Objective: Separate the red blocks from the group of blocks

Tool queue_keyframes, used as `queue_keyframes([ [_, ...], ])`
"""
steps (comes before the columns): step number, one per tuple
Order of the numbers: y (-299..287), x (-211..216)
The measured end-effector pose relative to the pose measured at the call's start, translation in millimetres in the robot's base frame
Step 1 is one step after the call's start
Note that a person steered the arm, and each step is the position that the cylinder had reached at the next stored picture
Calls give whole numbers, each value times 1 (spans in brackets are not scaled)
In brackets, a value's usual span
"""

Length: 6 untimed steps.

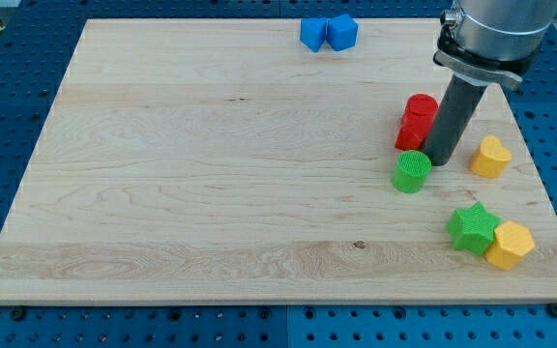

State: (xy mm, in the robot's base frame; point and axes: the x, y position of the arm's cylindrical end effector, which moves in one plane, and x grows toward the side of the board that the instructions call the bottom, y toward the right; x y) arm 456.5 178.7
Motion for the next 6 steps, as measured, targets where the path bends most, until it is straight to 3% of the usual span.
queue_keyframes([
  [6, -9, -33],
])
